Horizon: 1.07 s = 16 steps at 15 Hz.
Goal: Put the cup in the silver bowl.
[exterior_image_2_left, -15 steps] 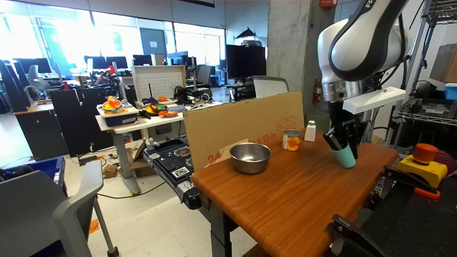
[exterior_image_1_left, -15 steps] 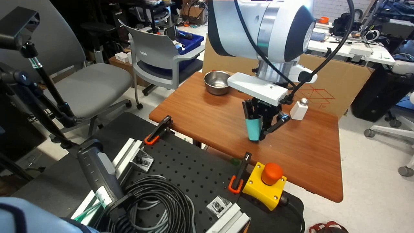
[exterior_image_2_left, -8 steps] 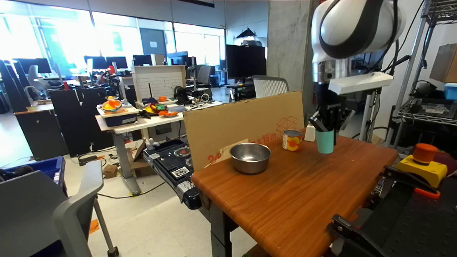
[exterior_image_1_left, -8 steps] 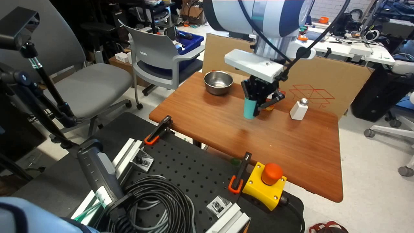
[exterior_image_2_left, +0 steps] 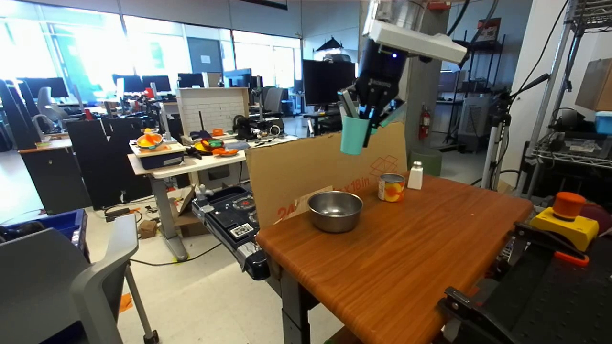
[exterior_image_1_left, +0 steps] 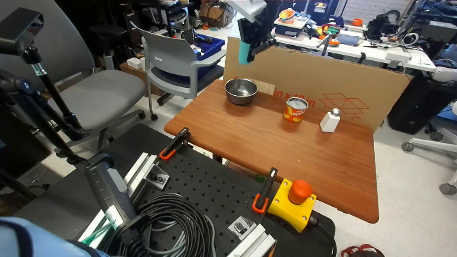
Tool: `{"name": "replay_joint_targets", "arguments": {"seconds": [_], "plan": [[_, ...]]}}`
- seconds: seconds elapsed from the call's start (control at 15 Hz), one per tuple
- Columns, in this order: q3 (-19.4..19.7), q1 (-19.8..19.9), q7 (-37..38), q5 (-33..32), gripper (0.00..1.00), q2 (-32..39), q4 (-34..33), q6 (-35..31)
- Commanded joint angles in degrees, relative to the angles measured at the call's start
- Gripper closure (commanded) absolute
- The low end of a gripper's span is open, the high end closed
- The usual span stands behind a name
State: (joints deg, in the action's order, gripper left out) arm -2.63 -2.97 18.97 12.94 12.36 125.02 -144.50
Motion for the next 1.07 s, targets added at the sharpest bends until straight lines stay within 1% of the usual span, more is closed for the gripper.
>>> {"name": "replay_joint_targets", "arguments": {"seconds": [0.0, 0.27, 0.47, 0.67, 1.0], "plan": [[-0.56, -1.0, 2.86, 3.04, 0.99, 6.02, -7.16, -1.48], [0.83, -1.96, 6.78, 0.89, 0.99, 12.73, -13.49, -0.49], [1.97, -2.84, 8.65, -0.4, 0.99, 17.25, -16.67, 0.19], [3.49, -4.7, 10.25, -2.33, 0.99, 20.72, -18.5, 0.69], [5.65, -7.79, 13.03, -5.21, 0.99, 24.49, -20.77, 1.21]]}}
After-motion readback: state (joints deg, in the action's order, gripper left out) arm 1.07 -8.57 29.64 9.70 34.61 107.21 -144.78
